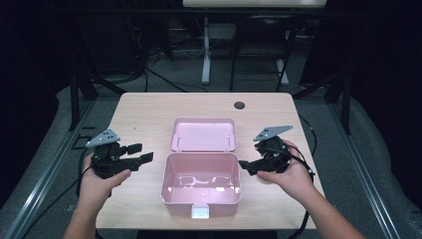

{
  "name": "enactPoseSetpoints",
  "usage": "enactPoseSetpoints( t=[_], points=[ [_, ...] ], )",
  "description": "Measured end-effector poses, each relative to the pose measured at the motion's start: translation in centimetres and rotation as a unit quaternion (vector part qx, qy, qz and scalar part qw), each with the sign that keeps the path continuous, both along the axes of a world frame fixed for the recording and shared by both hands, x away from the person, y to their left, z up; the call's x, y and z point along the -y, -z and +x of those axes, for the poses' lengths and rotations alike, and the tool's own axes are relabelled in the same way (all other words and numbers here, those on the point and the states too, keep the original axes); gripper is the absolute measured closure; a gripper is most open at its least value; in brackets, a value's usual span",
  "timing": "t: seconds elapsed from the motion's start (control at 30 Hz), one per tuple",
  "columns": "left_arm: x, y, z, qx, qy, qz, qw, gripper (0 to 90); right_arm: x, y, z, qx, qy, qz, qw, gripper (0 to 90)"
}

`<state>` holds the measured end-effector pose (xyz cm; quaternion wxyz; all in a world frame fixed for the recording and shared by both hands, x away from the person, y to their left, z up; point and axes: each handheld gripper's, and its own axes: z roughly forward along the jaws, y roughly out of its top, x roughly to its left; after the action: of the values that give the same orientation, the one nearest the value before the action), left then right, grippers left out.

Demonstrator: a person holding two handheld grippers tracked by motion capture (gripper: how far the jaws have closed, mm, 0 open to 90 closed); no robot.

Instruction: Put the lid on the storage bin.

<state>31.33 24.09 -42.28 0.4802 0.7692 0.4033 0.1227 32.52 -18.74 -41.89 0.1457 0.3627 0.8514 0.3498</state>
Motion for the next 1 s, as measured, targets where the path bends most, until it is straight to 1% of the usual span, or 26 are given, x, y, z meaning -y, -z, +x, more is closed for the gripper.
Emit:
enactPoseSetpoints(
  t=[0.03,0.1,0.13,0.17,0.23,0.27,0.4,0.47,0.6,0.7,0.77,0.8,0.83,0.87,0.9,0.97,1.0],
  points=[
    [0.0,0.0,0.0,-0.002,0.000,0.001,1.0000,40.5,0.0,-0.1,0.2,0.000,0.001,-0.007,1.0000,21.3],
    [0.0,0.0,0.1,-0.004,0.002,-0.002,1.0000,40.6,0.2,-0.2,0.6,-0.003,0.003,-0.014,0.9999,21.3],
    [0.0,0.0,0.1,-0.005,0.003,-0.003,1.0000,40.6,0.4,-0.2,1.0,-0.010,0.009,-0.022,0.9997,21.3],
    [0.0,0.0,0.1,-0.007,0.003,-0.004,1.0000,40.6,0.4,-0.2,1.0,-0.010,0.009,-0.022,0.9997,21.3],
    [0.0,0.0,0.1,-0.012,0.005,-0.005,0.9999,40.6,0.7,0.0,1.7,-0.022,0.015,-0.034,0.9991,21.3],
    [-0.1,0.0,0.1,-0.013,0.006,-0.005,0.9999,40.6,0.7,0.0,1.7,-0.022,0.015,-0.034,0.9991,21.3],
    [-0.1,0.1,0.1,-0.013,0.006,-0.002,0.9999,40.6,1.1,0.2,2.6,-0.030,0.022,-0.059,0.9976,21.2],
    [-0.1,0.1,0.2,-0.013,0.004,-0.003,0.9999,40.6,1.2,0.3,2.9,-0.037,0.024,-0.065,0.9969,20.8],
    [-0.1,0.2,0.2,-0.012,0.003,-0.002,0.9999,40.6,1.6,0.7,3.7,-0.057,0.031,-0.086,0.9942,19.7],
    [-0.2,0.1,0.2,-0.013,0.002,-0.002,0.9999,40.6,1.9,1.2,4.3,-0.073,0.035,-0.104,0.9914,19.0],
    [-0.2,0.1,0.2,-0.014,0.002,-0.003,0.9999,40.6,1.9,1.4,4.5,-0.074,0.036,-0.106,0.9909,19.0],
    [-0.2,0.2,0.2,-0.014,0.001,-0.004,0.9999,40.6,1.9,1.5,4.6,-0.078,0.039,-0.109,0.9902,19.0],
    [-0.3,0.1,0.2,-0.015,0.001,-0.001,0.9999,40.6,1.9,1.6,4.8,-0.085,0.042,-0.119,0.9883,19.0],
    [-0.3,0.1,0.2,-0.015,0.001,-0.001,0.9999,40.6,1.9,1.6,4.8,-0.085,0.042,-0.119,0.9883,19.0],
    [-0.3,0.1,0.2,-0.015,0.001,0.000,0.9999,40.6,1.9,1.9,5.0,-0.089,0.046,-0.126,0.9869,19.0],
    [-0.3,0.1,0.2,-0.013,0.001,-0.003,0.9999,40.6,1.9,2.1,5.2,-0.096,0.050,-0.131,0.9854,19.0],
    [-0.3,0.1,0.2,-0.013,0.001,-0.003,0.9999,40.6,1.9,2.1,5.2,-0.096,0.050,-0.131,0.9854,19.0]
  ],
)
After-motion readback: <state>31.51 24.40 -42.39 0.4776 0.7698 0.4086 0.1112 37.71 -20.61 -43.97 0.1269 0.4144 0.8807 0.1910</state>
